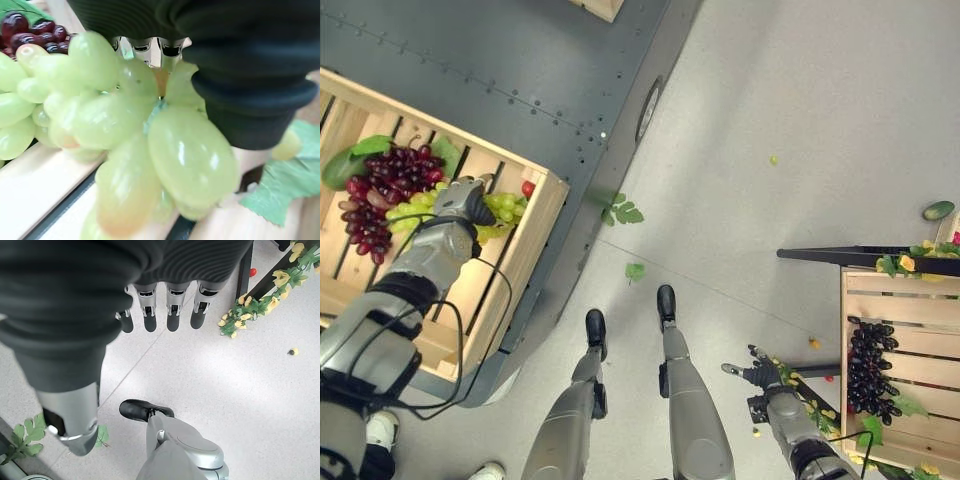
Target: Pick up the fruits from the basket on one side to the basket on the other side
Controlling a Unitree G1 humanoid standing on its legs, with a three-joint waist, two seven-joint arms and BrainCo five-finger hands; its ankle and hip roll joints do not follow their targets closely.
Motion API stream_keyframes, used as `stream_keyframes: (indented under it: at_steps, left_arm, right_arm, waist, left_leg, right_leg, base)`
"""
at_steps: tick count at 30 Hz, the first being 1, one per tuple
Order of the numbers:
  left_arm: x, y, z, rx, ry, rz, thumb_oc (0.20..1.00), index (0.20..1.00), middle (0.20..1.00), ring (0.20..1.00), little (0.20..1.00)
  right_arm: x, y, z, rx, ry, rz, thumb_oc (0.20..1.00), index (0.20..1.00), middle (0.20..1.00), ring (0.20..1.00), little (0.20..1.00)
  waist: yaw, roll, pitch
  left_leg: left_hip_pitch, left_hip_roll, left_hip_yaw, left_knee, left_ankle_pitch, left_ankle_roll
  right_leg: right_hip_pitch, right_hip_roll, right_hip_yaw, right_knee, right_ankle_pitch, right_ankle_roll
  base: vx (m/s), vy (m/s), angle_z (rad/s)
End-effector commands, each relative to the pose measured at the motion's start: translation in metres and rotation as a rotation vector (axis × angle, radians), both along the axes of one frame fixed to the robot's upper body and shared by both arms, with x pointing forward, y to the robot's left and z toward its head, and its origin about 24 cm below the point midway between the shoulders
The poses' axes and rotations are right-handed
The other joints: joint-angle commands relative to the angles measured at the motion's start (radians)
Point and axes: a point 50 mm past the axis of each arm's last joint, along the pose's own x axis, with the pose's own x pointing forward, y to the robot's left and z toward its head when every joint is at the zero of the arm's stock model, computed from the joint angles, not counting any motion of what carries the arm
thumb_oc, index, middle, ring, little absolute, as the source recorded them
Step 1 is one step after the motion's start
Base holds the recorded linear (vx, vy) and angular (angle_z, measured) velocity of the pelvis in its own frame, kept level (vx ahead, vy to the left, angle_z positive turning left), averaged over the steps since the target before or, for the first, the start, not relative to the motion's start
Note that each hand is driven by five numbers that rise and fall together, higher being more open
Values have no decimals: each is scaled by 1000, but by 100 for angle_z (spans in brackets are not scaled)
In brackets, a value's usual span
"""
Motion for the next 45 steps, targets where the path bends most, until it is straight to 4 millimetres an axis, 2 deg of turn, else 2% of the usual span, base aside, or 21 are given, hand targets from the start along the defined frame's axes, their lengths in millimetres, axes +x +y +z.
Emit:
stream_keyframes:
  at_steps: [1,6,14,15,16,17,18,19,20,21,22,23,25,26,27,31,36,38,42,44,45]
  left_arm:
    - [-1,-2,-2,25,13,-22,1000,1000,1000,1000,1000]
    - [-1,-7,1,56,-3,-59,1000,1000,1000,1000,1000]
    - [3,-13,-1,115,-1,-51,1000,1000,1000,1000,1000]
    - [4,-14,-4,151,19,-46,812,812,812,812,812]
    - [4,-14,-3,152,18,-46,715,715,715,715,715]
    - [4,-12,-9,227,58,-27,677,677,677,677,677]
    - [4,-12,-9,227,57,-27,705,705,705,705,705]
    - [5,-14,-12,296,85,-38,956,956,956,956,956]
    - [5,-14,-12,297,85,-38,959,959,959,959,959]
    - [5,-14,-12,333,96,-42,752,752,752,752,752]
    - [5,-13,-12,369,100,-44,388,388,388,388,388]
    - [4,-11,-16,402,123,-47,200,200,200,200,200]
    - [3,-11,-17,459,144,-55,200,200,200,200,200]
    - [-1,-6,-29,474,203,-46,200,200,200,200,200]
    - [-1,-6,-30,467,209,-48,200,200,200,200,200]
    - [-2,-3,-30,442,199,-32,200,200,200,200,200]
    - [0,-13,-31,410,180,-60,200,200,200,200,200]
    - [2,-20,-28,379,149,-77,200,200,200,200,200]
    - [2,-20,-26,337,124,-74,200,200,200,200,200]
    - [1,-18,-27,286,109,-65,200,200,200,200,200]
    - [0,-18,-27,186,94,-55,200,200,200,200,200]
  right_arm:
    - [-27,-25,-4,-56,35,-38,1000,1000,1000,1000,1000]
    - [-26,-26,-3,-60,27,-41,1000,1000,1000,1000,1000]
    - [-22,-28,0,-75,10,-38,1000,1000,1000,1000,1000]
    - [-21,-28,1,-81,2,-38,1000,1000,1000,1000,1000]
    - [-21,-28,1,-81,2,-38,1000,1000,1000,1000,1000]
    - [-20,-28,2,-85,-4,-35,1000,1000,1000,1000,1000]
    - [-20,-28,2,-84,-5,-35,1000,1000,1000,1000,1000]
    - [-19,-28,3,-91,-11,-30,1000,1000,1000,1000,1000]
    - [-19,-28,3,-91,-12,-30,1000,1000,1000,1000,1000]
    - [-18,-28,4,-95,-18,-25,1000,1000,1000,1000,1000]
    - [-17,-29,6,-102,-26,-23,1000,1000,1000,1000,1000]
    - [-17,-29,7,-104,-30,-21,1000,1000,1000,1000,1000]
    - [-15,-30,8,-111,-36,-13,1000,1000,1000,1000,1000]
    - [-15,-31,10,-115,-40,-11,1000,1000,1000,1000,1000]
    - [-15,-31,10,-115,-41,-10,1000,1000,1000,1000,1000]
    - [-17,-33,9,-115,-34,-9,1000,1000,1000,1000,1000]
    - [-19,-35,9,-118,-31,-28,1000,1000,1000,1000,1000]
    - [-18,-35,9,-119,-35,-38,1000,1000,1000,1000,1000]
    - [-18,-36,9,-118,-37,-43,1000,1000,1000,1000,1000]
    - [-18,-36,9,-117,-38,-51,1000,1000,1000,1000,1000]
    - [-19,-37,9,-112,-37,-61,1000,1000,1000,1000,1000]
  waist:
    - [6,-5,-16]
    - [9,2,-15]
    - [4,-6,-15]
    - [1,-8,-15]
    - [0,-9,-17]
    - [-1,-11,-16]
    - [-2,-12,-17]
    - [-5,-13,-15]
    - [-6,-14,-16]
    - [-7,-14,-16]
    - [-9,-15,-16]
    - [-9,-14,-15]
    - [-10,-14,-15]
    - [-12,-13,-16]
    - [-11,-13,-16]
    - [-14,-12,-18]
    - [-12,-9,-20]
    - [-10,-8,-22]
    - [-10,-7,-24]
    - [-8,-6,-24]
    - [-5,-6,-25]
  left_leg:
    - [-112,-26,-1,58,26,10]
    - [-116,-27,0,59,26,12]
    - [-127,-26,1,62,24,13]
    - [-127,-24,3,64,20,14]
    - [-131,-25,2,63,24,13]
    - [-127,-23,5,64,18,14]
    - [-131,-24,4,63,23,14]
    - [-129,-23,6,66,17,14]
    - [-133,-24,6,65,22,14]
    - [-134,-24,7,67,20,14]
    - [-135,-24,9,71,18,14]
    - [-136,-24,10,74,17,14]
    - [-137,-24,12,77,14,14]
    - [-140,-23,16,84,9,15]
    - [-138,-20,18,87,3,16]
    - [-143,-21,24,89,2,15]
    - [-148,-23,21,92,2,16]
    - [-149,-25,20,90,2,17]
    - [-153,-28,19,88,7,17]
    - [-152,-27,20,91,2,18]
    - [-154,-29,19,91,4,18]
  right_leg:
    - [-35,9,58,47,-38,96]
    - [-39,8,58,46,-38,97]
    - [-47,9,60,46,-35,97]
    - [-48,12,61,47,-37,97]
    - [-51,11,60,46,-34,97]
    - [-49,14,64,47,-37,97]
    - [-52,13,64,47,-35,97]
    - [-51,15,66,48,-37,96]
    - [-55,14,66,48,-35,97]
    - [-55,14,67,49,-35,97]
    - [-55,15,68,50,-36,97]
    - [-56,15,69,50,-36,97]
    - [-56,14,72,51,-36,97]
    - [-59,15,75,53,-36,96]
    - [-56,16,76,54,-39,96]
    - [-59,17,78,52,-37,97]
    - [-59,16,78,51,-38,96]
    - [-60,16,77,49,-36,95]
    - [-64,14,78,48,-33,95]
    - [-63,15,77,48,-36,94]
    - [-64,16,77,49,-35,94]
  base:
    - [0,0,0]
    - [0,0,0]
    - [0,0,0]
    - [0,0,0]
    - [0,0,0]
    - [0,0,0]
    - [2,3,-4]
    - [-10,0,-3]
    - [-1,2,-3]
    - [0,0,0]
    - [1,5,-5]
    - [11,9,-5]
    - [0,14,-6]
    - [-4,14,-6]
    - [5,15,-8]
    - [4,2,-6]
    - [-2,-2,-1]
    - [0,0,0]
    - [0,0,0]
    - [0,0,0]
    - [0,0,0]
